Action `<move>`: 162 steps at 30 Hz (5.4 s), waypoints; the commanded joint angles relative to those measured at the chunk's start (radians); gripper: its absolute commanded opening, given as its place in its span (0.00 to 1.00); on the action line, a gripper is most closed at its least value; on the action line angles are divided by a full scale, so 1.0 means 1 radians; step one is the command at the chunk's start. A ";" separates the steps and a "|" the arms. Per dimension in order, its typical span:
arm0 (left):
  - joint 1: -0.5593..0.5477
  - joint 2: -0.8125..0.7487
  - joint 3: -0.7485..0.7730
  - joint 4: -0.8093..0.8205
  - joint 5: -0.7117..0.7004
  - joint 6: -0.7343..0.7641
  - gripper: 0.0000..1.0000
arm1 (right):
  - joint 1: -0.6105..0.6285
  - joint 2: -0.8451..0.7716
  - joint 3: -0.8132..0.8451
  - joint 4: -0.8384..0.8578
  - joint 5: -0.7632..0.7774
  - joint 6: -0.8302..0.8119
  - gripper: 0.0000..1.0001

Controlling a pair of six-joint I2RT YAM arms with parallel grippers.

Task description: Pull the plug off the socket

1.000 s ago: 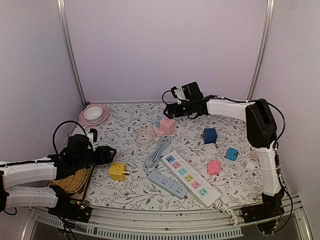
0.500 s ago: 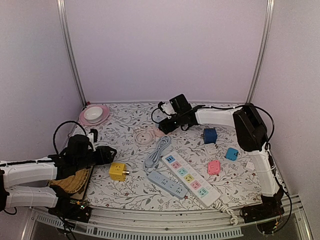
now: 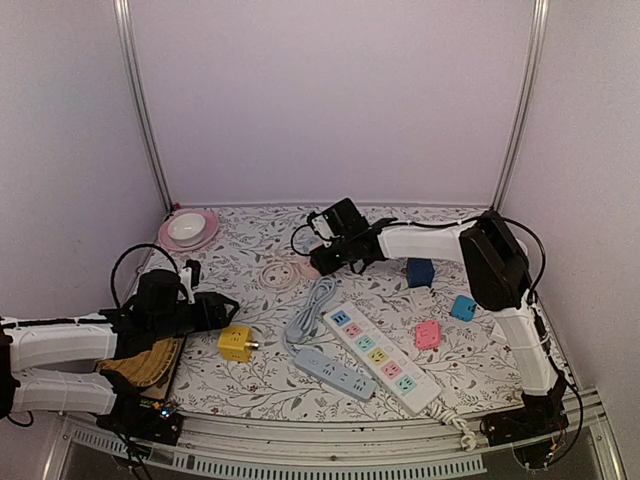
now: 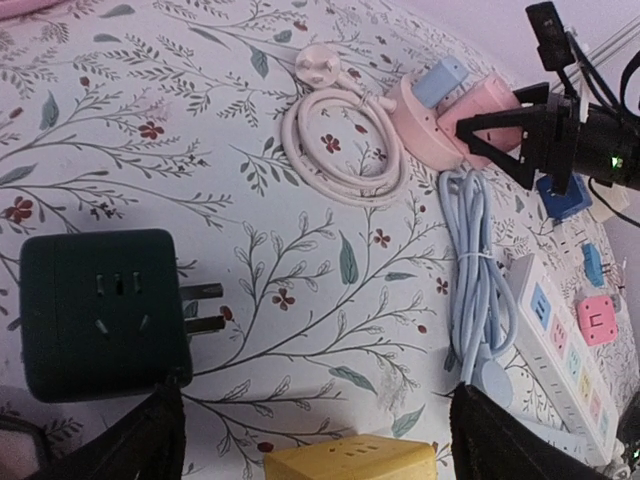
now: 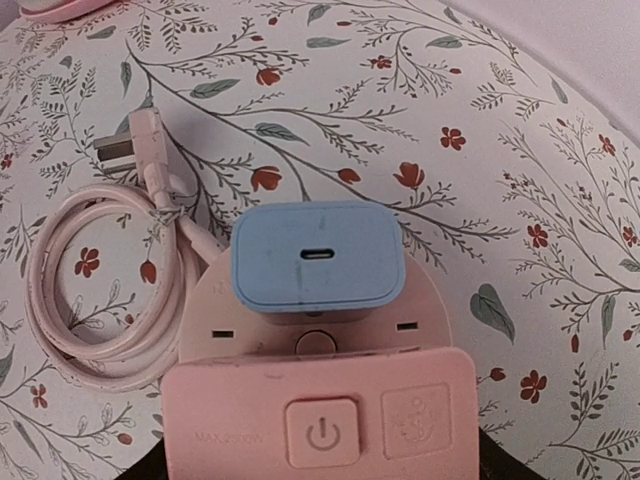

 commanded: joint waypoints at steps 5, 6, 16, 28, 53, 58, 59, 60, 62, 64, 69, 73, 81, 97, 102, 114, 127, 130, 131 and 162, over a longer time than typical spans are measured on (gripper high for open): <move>-0.006 0.018 0.049 0.025 0.063 -0.057 0.92 | 0.147 -0.085 -0.026 -0.015 -0.003 0.184 0.34; -0.006 0.019 0.057 0.026 0.070 -0.062 0.92 | 0.159 -0.088 -0.030 -0.012 0.002 0.205 0.34; -0.006 0.100 0.112 0.086 0.151 -0.121 0.92 | 0.245 -0.135 -0.135 0.034 0.062 0.307 0.34; -0.031 0.359 0.225 0.196 0.279 -0.163 0.92 | 0.280 -0.225 -0.269 0.062 0.237 0.351 0.34; -0.082 0.630 0.455 0.075 0.168 -0.074 0.25 | 0.279 -0.275 -0.309 0.054 0.257 0.337 0.61; -0.090 0.667 0.479 0.081 0.173 -0.077 0.11 | 0.279 -0.276 -0.309 0.051 0.244 0.337 0.66; -0.092 0.674 0.485 0.083 0.176 -0.078 0.10 | 0.279 -0.278 -0.309 0.050 0.244 0.338 0.67; -0.096 0.684 0.491 0.085 0.178 -0.079 0.09 | 0.279 -0.279 -0.309 0.050 0.244 0.338 0.68; -0.101 0.701 0.502 0.088 0.179 -0.081 0.07 | 0.279 -0.282 -0.311 0.048 0.245 0.341 0.68; -0.105 0.714 0.512 0.093 0.185 -0.084 0.05 | 0.279 -0.284 -0.311 0.046 0.247 0.341 0.68; -0.116 0.732 0.526 0.101 0.188 -0.090 0.03 | 0.279 -0.278 -0.311 0.038 0.248 0.340 0.69; -0.123 0.740 0.527 0.107 0.193 -0.094 0.03 | 0.279 -0.278 -0.320 0.033 0.250 0.341 0.70; -0.126 0.776 0.532 0.121 0.203 -0.106 0.00 | 0.279 -0.274 -0.333 0.025 0.243 0.350 0.69; -0.130 0.824 0.511 0.122 0.203 -0.132 0.00 | 0.278 -0.288 -0.290 0.001 0.211 0.327 0.46; -0.130 0.832 0.485 0.122 0.187 -0.137 0.00 | 0.278 -0.313 -0.269 0.002 0.199 0.309 0.38; -0.133 0.858 0.456 0.131 0.180 -0.144 0.00 | 0.299 -0.352 -0.268 0.039 0.204 0.253 0.34; -0.134 0.872 0.449 0.122 0.169 -0.145 0.00 | 0.300 -0.394 -0.291 0.081 0.181 0.219 0.34; -0.135 0.872 0.450 0.120 0.167 -0.146 0.00 | 0.302 -0.395 -0.303 0.088 0.196 0.200 0.34; -0.135 0.873 0.450 0.119 0.164 -0.146 0.00 | 0.302 -0.396 -0.306 0.087 0.202 0.195 0.34; -0.142 0.890 0.467 0.091 0.155 -0.141 0.00 | 0.213 -0.442 -0.375 0.133 -0.037 0.279 0.33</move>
